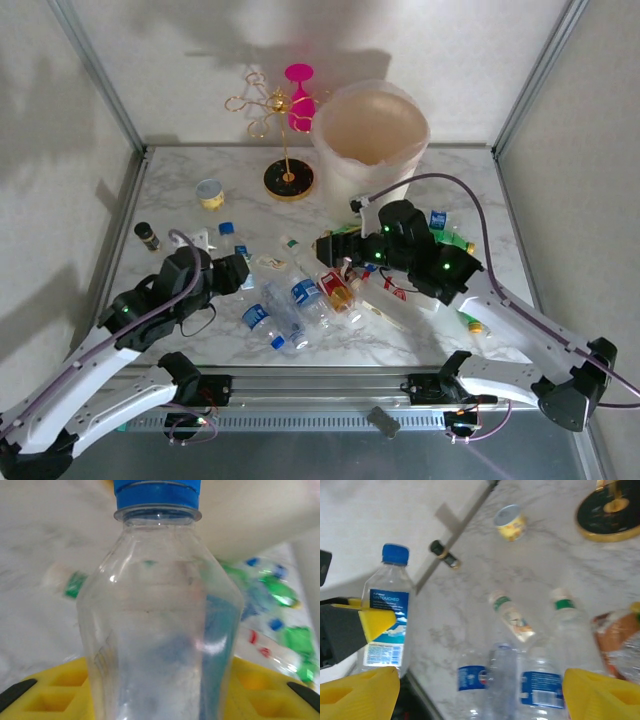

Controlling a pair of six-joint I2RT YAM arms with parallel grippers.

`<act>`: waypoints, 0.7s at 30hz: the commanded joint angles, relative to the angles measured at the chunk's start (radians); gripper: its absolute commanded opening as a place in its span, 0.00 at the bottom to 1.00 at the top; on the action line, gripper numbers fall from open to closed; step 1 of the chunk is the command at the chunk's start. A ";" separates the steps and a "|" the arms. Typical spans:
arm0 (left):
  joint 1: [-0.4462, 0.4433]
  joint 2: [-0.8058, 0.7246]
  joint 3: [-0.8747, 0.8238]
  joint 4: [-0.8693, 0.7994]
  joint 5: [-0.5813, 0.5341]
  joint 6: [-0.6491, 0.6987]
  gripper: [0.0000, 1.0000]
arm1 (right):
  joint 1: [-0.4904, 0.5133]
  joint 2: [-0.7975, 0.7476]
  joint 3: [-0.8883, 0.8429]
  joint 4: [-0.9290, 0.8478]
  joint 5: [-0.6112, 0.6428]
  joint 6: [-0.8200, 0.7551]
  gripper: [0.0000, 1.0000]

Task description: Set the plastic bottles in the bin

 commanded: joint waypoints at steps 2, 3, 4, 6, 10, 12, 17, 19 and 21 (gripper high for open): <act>-0.009 0.003 0.004 0.192 0.198 0.220 0.40 | 0.010 0.040 0.068 0.168 -0.212 0.083 0.87; -0.011 0.005 0.009 0.207 0.226 0.254 0.41 | 0.010 0.049 0.075 0.198 -0.240 0.103 0.87; -0.012 0.006 0.010 0.224 0.266 0.285 0.42 | 0.009 0.059 0.084 0.224 -0.264 0.122 0.88; -0.014 0.024 0.008 0.251 0.326 0.337 0.42 | 0.010 0.089 0.114 0.271 -0.306 0.154 0.88; -0.028 0.058 0.033 0.280 0.354 0.375 0.41 | 0.011 0.151 0.190 0.246 -0.284 0.164 0.86; -0.034 0.075 0.047 0.285 0.354 0.383 0.41 | 0.012 0.187 0.220 0.225 -0.273 0.159 0.83; -0.044 0.111 0.066 0.291 0.368 0.387 0.40 | 0.028 0.260 0.251 0.198 -0.267 0.165 0.74; -0.048 0.113 0.070 0.290 0.366 0.387 0.40 | 0.041 0.273 0.253 0.179 -0.241 0.148 0.71; -0.049 0.119 0.082 0.283 0.362 0.388 0.39 | 0.048 0.279 0.246 0.165 -0.216 0.139 0.64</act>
